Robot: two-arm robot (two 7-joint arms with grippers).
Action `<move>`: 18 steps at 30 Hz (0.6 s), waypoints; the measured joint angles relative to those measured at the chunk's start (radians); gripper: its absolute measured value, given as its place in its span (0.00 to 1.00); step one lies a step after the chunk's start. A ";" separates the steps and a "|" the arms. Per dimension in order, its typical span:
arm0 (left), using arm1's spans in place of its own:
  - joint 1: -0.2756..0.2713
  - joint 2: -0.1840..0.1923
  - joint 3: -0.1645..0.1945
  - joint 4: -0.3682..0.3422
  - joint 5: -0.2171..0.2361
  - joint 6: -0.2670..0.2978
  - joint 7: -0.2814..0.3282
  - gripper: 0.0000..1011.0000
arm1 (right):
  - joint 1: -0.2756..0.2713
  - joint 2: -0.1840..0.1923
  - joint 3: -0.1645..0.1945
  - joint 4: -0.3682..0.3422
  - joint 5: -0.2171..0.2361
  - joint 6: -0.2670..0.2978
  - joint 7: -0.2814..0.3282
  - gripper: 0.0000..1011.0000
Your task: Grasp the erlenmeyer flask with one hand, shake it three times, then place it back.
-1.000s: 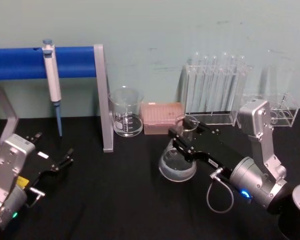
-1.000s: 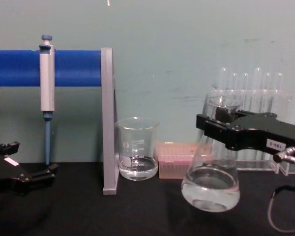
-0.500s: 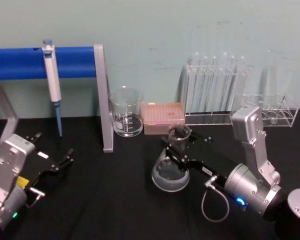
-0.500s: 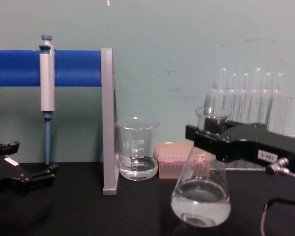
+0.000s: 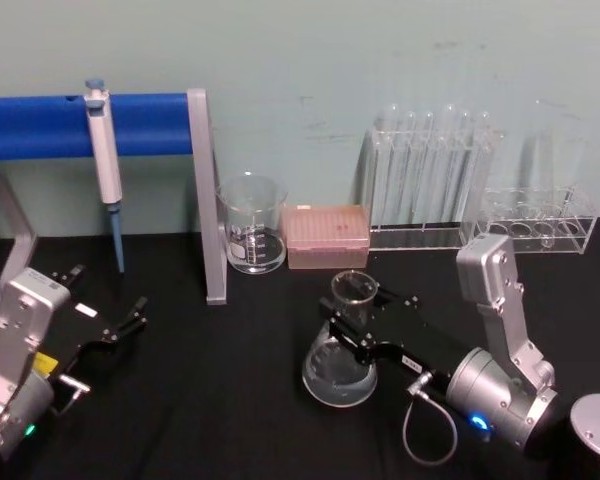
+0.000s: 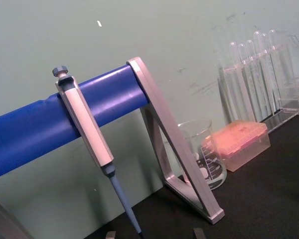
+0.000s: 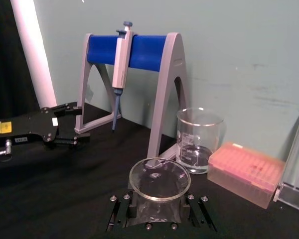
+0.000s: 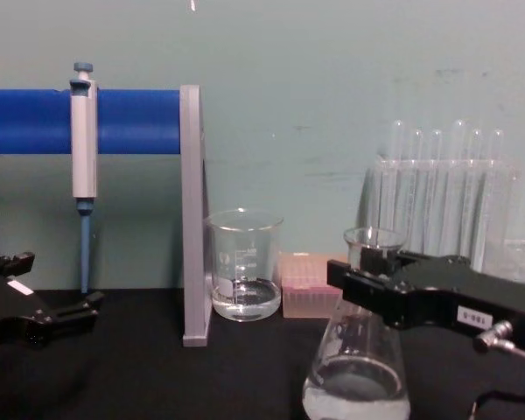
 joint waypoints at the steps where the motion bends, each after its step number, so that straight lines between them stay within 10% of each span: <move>1: 0.000 0.000 0.000 0.000 0.000 0.000 0.000 0.99 | 0.000 0.000 -0.001 0.003 0.000 -0.002 0.001 0.45; 18: 0.000 0.000 0.000 0.000 0.000 0.000 0.000 0.99 | 0.007 0.001 -0.020 0.051 -0.004 -0.022 0.015 0.45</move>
